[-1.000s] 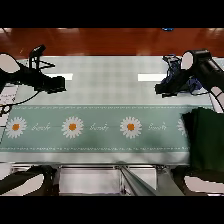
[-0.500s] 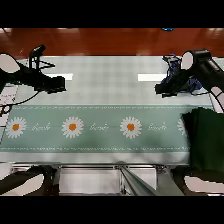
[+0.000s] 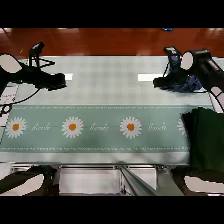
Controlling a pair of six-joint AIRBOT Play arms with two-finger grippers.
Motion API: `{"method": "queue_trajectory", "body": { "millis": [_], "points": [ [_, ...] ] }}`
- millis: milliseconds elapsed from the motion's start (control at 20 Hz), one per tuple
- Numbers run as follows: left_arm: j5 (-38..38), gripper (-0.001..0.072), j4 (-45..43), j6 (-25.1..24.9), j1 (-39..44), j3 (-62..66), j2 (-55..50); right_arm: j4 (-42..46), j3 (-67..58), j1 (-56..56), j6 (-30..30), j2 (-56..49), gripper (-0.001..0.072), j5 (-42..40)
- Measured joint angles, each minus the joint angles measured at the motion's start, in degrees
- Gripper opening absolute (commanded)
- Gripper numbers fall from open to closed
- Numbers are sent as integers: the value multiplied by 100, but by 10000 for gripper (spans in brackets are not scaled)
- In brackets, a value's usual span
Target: Fold the shirts.
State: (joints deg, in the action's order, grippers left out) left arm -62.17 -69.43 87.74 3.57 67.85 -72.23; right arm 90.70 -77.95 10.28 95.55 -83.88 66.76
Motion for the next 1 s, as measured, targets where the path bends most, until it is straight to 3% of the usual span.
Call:
{"method": "queue_trajectory", "body": {
  "millis": [50,250,350,500,650,900,1000],
  "points": [
    [229,506,-35,0,0,0,-39,63,-2,0,13,0,418,-376],
    [859,511,-328,42,-109,127,-177,1252,-243,-107,557,11,416,-1480],
    [828,510,-426,140,-326,258,-177,2009,-437,-422,964,11,412,-1770],
    [675,510,-538,315,-734,304,-13,2347,-590,-1248,1438,-92,411,-2022],
    [632,511,-555,382,-929,111,291,1659,-647,-2175,1429,-446,411,-2155],
    [625,510,-555,433,-914,-216,544,7,-675,-2922,688,-1373,411,-2264],
    [623,511,-557,442,-903,-302,575,-382,-680,-3010,533,-1694,340,-2293]
  ]
}}
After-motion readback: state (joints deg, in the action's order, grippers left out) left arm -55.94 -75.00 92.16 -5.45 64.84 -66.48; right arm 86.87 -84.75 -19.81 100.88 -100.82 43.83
